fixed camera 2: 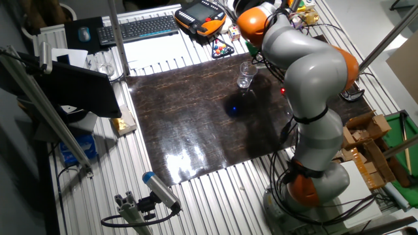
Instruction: Pour the water from one cup into another empty cup
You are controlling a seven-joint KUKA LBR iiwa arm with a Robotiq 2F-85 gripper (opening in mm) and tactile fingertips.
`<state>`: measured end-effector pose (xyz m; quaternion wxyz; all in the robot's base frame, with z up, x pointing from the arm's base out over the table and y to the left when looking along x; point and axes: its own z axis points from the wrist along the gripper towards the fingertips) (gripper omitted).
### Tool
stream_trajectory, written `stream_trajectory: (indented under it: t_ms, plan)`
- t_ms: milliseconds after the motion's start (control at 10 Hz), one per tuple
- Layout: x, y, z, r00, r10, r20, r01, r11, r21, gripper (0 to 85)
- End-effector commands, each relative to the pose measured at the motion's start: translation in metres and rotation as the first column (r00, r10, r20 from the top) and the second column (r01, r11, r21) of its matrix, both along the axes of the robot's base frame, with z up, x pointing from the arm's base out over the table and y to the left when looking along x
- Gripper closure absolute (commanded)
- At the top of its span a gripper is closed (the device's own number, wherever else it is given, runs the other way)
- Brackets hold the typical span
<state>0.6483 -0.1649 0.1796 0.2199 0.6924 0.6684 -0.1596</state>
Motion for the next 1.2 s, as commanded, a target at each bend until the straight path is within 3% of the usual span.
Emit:
stream_trajectory:
  t_ms: [0, 200, 800, 1100]
  plan:
    - [0.0011, -0.0006, -0.0006, 1.000, -0.005, 0.002, 0.005, 1.000, -0.006, 84.3]
    - [0.0024, -0.0015, -0.0010, 1.000, -0.009, -0.001, 0.008, 1.000, -0.013, 84.3]
    - [0.0025, 0.0002, -0.0001, 1.000, 0.004, 0.007, -0.004, 0.995, -0.103, 84.3]
    - [0.0033, -0.0005, -0.0004, 1.000, 0.000, 0.007, 0.001, 0.994, -0.113, 84.3]
